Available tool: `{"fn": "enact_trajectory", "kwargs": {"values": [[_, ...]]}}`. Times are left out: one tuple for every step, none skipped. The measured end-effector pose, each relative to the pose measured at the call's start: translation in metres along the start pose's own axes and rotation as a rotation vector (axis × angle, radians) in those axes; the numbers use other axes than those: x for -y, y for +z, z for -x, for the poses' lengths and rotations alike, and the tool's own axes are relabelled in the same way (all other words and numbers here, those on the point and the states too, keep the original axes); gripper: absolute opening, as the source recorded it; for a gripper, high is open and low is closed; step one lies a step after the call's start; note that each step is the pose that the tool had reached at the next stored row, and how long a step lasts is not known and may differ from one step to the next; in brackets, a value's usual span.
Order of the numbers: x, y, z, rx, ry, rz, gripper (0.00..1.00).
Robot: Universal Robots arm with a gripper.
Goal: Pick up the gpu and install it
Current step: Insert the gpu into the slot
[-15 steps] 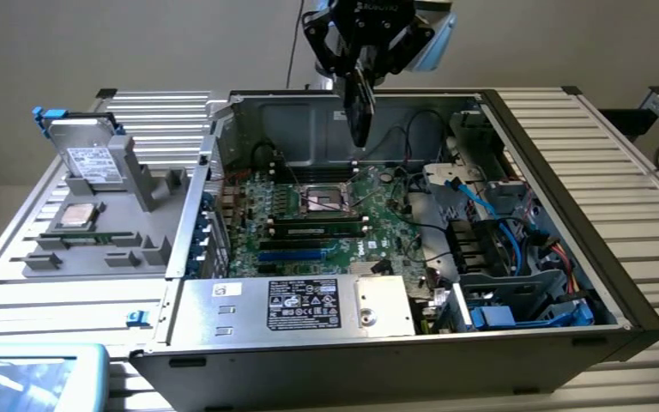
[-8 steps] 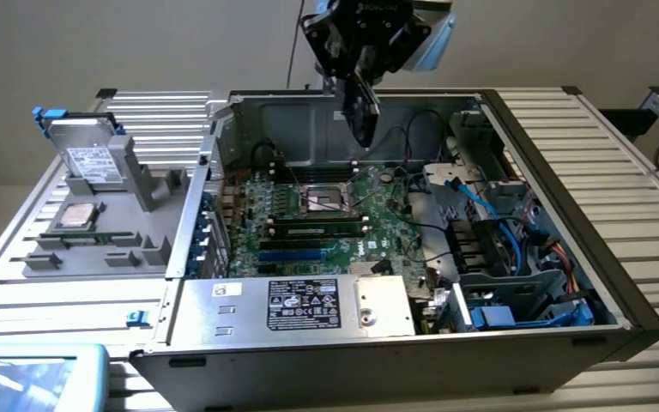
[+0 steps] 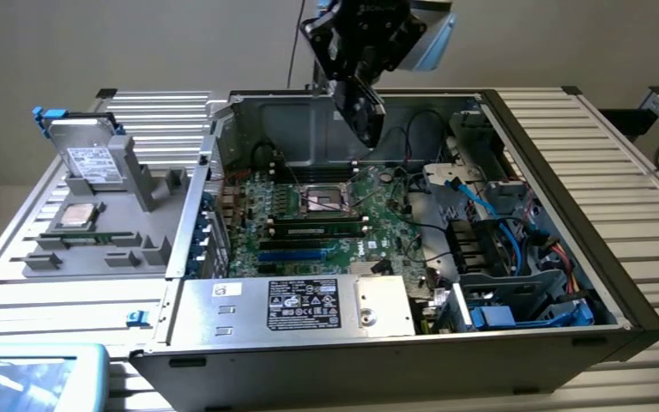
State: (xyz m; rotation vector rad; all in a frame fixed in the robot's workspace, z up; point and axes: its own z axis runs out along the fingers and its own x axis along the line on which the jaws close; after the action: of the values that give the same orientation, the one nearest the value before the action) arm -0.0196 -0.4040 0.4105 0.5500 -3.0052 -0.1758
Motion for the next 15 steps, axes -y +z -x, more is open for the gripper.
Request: {"fn": "enact_trajectory", "kwargs": {"values": [[0.0000,0.0001,0.0000,-0.0021,-0.019,-0.0012,0.29],[0.0000,0.0002,0.0000,-0.0039,-0.037,-0.0022,0.29],[0.0000,0.0003,0.0000,-0.0056,-0.055,-0.0032,0.29],[0.0001,0.0003,0.0000,-0.0073,-0.073,-0.0043,0.29],[0.0001,0.0004,0.0000,-0.0090,-0.090,-0.0054,0.29],[0.0001,0.0005,0.0000,-0.0105,-0.108,-0.0067,0.29],[0.0001,0.0005,0.0000,-0.0120,-0.126,-0.0080,0.29],[0.0001,0.0005,0.0001,-0.0135,-0.146,-0.0097,0.29],[0.0001,0.0005,0.0001,-0.0148,-0.163,-0.0111,0.29],[0.0001,0.0005,0.0001,-0.0163,-0.182,-0.0126,0.29],[0.0001,0.0006,0.0001,-0.0176,-0.200,-0.0140,0.29],[0.0001,0.0006,0.0001,-0.0190,-0.217,-0.0155,0.29],[0.0001,0.0007,0.0001,-0.0202,-0.235,-0.0170,0.29],[0.0001,0.0006,0.0001,-0.0214,-0.253,-0.0186,0.29],[0.0001,0.0007,0.0001,-0.0227,-0.273,-0.0202,0.29]]}}
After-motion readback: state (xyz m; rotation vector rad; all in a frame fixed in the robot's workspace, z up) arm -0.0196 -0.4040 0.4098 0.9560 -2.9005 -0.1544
